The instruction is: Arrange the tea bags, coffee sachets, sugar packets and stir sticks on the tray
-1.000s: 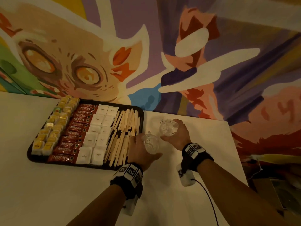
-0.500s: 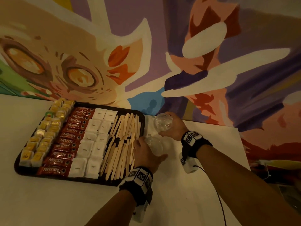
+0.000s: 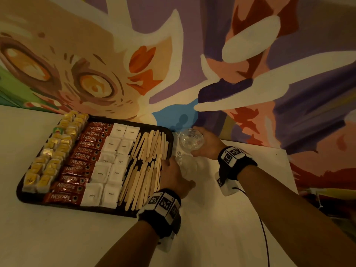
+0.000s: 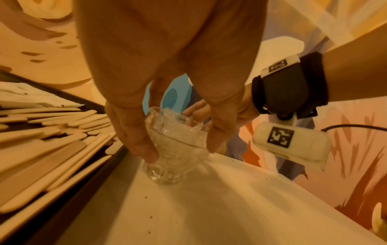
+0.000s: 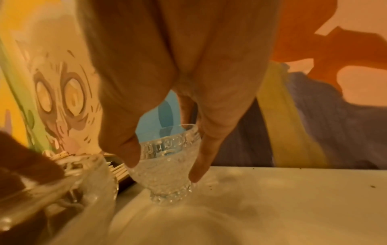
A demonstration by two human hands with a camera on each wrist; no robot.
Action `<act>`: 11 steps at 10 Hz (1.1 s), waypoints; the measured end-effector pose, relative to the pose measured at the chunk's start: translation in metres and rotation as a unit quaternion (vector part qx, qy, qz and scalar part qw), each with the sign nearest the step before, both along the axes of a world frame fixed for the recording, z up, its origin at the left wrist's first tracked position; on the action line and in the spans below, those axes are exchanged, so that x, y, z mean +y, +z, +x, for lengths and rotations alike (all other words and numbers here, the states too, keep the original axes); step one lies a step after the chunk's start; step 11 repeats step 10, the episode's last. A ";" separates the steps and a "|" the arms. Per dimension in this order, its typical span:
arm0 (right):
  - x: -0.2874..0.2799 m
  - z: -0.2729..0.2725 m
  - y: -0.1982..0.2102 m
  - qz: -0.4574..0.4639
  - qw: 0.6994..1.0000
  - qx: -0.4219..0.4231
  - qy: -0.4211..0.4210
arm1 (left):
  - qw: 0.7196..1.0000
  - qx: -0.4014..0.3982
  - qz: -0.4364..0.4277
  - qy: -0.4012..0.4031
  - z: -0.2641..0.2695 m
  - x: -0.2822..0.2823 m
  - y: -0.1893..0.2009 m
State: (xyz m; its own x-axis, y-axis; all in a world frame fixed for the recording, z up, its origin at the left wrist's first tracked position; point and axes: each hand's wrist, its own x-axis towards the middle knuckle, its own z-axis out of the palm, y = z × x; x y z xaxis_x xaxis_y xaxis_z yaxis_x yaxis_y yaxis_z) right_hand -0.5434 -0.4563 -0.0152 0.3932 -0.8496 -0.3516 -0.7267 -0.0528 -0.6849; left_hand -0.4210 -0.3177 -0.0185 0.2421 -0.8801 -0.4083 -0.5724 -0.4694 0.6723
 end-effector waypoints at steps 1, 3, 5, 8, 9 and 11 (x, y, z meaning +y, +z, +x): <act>0.000 0.002 0.003 -0.004 1.000 -0.008 -0.004 | 1.000 -0.016 -0.020 0.015 -0.002 0.001 -0.001; -0.003 0.004 0.005 0.003 0.999 -0.040 -0.025 | 0.997 0.011 -0.038 0.066 -0.009 -0.002 -0.001; -0.006 0.006 0.004 0.018 0.998 -0.044 -0.029 | 0.996 0.023 -0.049 0.068 -0.008 -0.003 -0.003; -0.006 0.006 0.007 0.021 0.999 -0.029 -0.024 | 0.999 -0.012 -0.037 0.021 -0.002 -0.003 -0.010; -0.002 0.006 0.009 0.054 0.995 -0.063 -0.057 | 1.000 -0.022 -0.021 -0.002 0.008 0.003 -0.002; 0.012 -0.009 0.008 0.066 0.982 -0.108 -0.143 | 0.998 0.029 -0.050 0.019 0.026 0.018 0.002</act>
